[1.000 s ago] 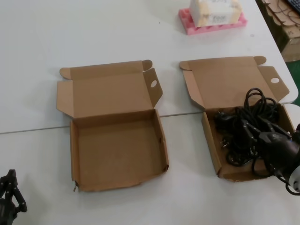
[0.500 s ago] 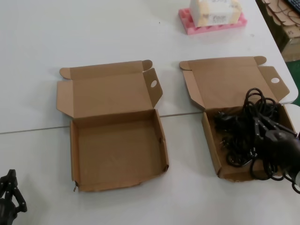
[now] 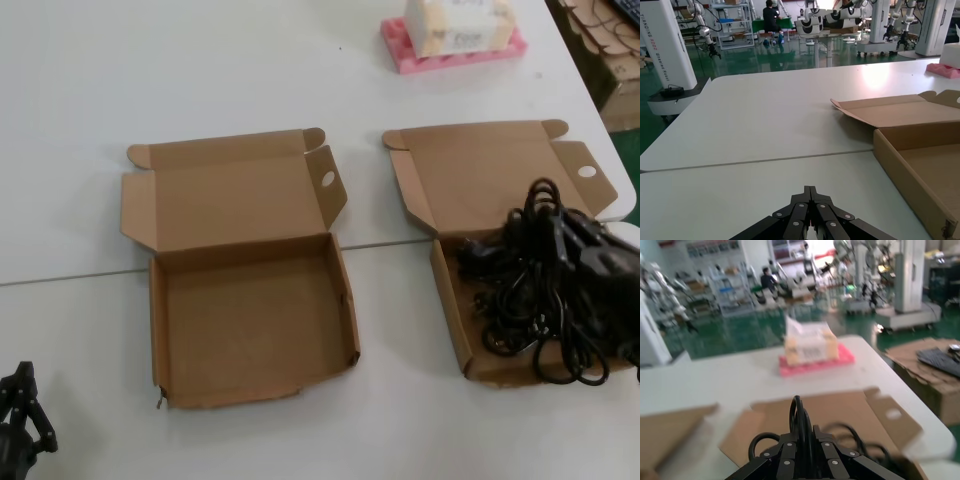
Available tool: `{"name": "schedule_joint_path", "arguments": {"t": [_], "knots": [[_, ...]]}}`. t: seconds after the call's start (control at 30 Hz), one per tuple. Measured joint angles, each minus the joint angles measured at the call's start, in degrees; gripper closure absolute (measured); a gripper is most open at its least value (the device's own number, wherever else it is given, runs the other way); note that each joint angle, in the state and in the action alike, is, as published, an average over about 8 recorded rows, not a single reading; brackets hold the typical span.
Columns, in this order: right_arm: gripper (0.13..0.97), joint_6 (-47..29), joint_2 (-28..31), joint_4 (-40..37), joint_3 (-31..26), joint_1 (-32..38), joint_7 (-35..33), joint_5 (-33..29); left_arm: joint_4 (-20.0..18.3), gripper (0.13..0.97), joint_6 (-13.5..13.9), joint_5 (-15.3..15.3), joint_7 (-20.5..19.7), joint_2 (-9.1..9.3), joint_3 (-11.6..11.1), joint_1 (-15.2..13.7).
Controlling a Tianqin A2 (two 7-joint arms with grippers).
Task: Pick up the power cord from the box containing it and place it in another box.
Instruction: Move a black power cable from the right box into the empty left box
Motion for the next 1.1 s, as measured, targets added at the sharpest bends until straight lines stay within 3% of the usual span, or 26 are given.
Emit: {"name": "schedule_joint_path", "arguments": {"t": [0.23, 0.57, 0.8, 1.1], "knots": [[0.901, -6.7, -3.6, 9.8, 5.3, -1.6, 0.0, 0.5, 0.0, 0.934, 0.0, 0.0, 0.0, 0.0, 0.0, 0.0], [0.902, -22.4, -14.6, 21.1, 11.1, -1.2, 0.0, 2.6, 0.0, 0.934, 0.0, 0.0, 0.0, 0.0, 0.0, 0.0], [0.903, -25.2, -19.1, 20.5, 4.2, -0.6, 0.0, 2.0, 0.0, 0.934, 0.0, 0.0, 0.0, 0.0, 0.0, 0.0], [0.903, -24.2, -20.2, 8.6, -7.5, 3.0, 0.0, 0.5, 0.0, 0.934, 0.0, 0.0, 0.0, 0.0, 0.0, 0.0]]}}
